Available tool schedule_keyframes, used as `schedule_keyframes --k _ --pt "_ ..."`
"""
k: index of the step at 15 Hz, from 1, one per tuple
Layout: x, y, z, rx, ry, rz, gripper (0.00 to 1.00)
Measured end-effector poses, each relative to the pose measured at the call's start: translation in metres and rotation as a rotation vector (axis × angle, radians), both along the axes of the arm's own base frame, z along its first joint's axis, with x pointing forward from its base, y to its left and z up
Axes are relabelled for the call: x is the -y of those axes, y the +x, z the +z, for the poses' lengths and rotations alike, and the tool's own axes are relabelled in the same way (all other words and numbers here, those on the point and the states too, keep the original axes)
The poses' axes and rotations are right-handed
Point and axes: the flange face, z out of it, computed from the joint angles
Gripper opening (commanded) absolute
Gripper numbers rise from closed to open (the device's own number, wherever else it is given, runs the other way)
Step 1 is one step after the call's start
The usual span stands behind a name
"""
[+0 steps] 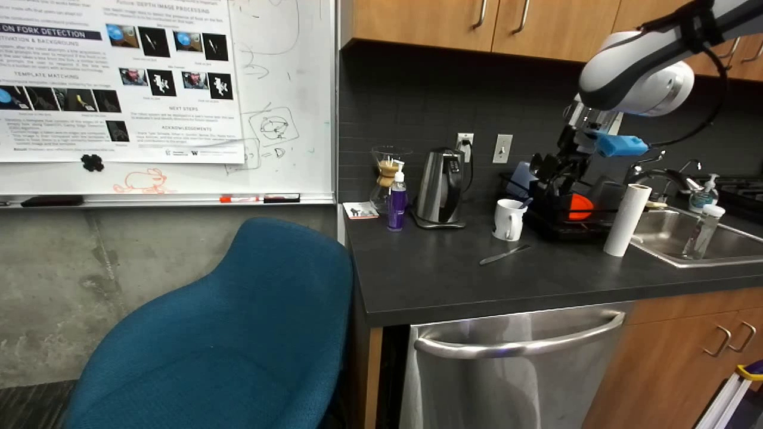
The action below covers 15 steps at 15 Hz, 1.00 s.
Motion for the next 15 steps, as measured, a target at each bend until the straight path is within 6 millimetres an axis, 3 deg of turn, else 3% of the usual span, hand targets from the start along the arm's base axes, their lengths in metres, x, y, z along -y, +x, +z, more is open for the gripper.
schedule_keyframes --k 8,15 --pt "-0.011 -0.007 -0.037 -0.063 0.043 -0.45 1.0" --pt "0.008 0.0 -0.064 -0.034 0.055 -0.81 1.0"
